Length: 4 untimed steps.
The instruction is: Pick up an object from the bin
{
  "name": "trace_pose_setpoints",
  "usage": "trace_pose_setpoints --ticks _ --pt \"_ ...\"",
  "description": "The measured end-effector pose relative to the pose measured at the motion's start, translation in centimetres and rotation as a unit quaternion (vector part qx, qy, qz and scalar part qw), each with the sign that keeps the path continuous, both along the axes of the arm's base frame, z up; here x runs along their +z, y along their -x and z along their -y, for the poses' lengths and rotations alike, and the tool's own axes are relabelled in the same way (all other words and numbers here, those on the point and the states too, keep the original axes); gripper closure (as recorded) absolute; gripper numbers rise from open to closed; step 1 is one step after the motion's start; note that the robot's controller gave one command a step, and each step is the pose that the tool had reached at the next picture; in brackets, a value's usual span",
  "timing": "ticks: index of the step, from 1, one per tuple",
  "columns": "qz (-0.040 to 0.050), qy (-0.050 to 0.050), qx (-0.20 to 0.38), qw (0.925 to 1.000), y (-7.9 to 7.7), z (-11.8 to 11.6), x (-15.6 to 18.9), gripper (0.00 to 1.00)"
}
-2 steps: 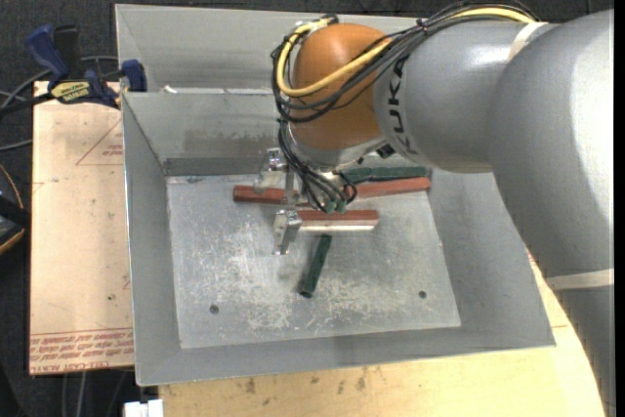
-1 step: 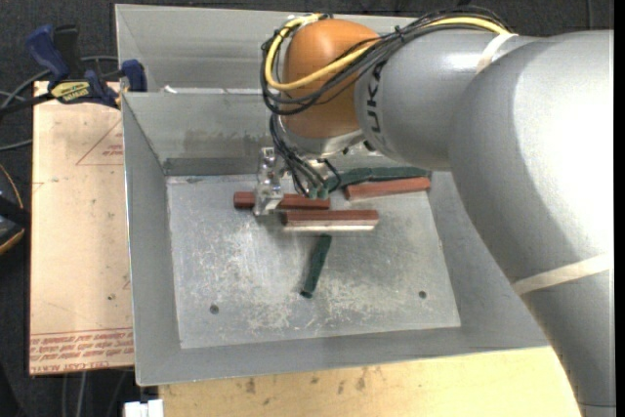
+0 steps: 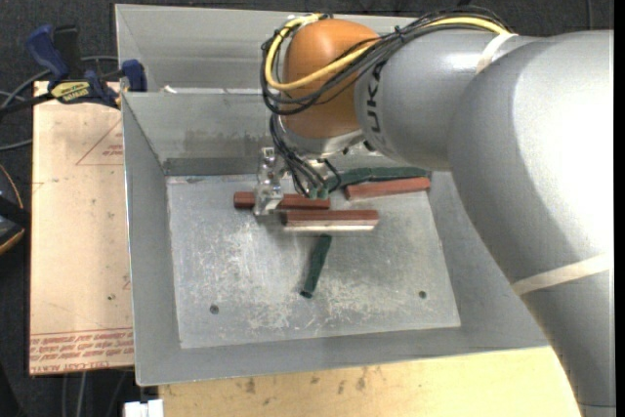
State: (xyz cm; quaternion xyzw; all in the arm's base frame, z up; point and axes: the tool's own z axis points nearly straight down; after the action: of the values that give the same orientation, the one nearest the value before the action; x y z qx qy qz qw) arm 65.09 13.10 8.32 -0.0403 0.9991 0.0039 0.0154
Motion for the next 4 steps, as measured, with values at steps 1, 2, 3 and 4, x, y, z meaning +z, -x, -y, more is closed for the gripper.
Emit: trace_pose_setpoints --ticks 1,2,3,4 --pt "-0.0143 0.004 0.033 0.9993 1.7 0.2 3.3 1.00" --pt "-0.0150 0.006 0.145 0.9893 3.5 0.7 9.9 1.00" --pt "-0.0137 0.004 -0.002 0.9999 2.3 0.8 5.5 0.00" --pt "-0.0146 0.003 -0.034 0.9993 2.0 0.7 3.3 1.00"
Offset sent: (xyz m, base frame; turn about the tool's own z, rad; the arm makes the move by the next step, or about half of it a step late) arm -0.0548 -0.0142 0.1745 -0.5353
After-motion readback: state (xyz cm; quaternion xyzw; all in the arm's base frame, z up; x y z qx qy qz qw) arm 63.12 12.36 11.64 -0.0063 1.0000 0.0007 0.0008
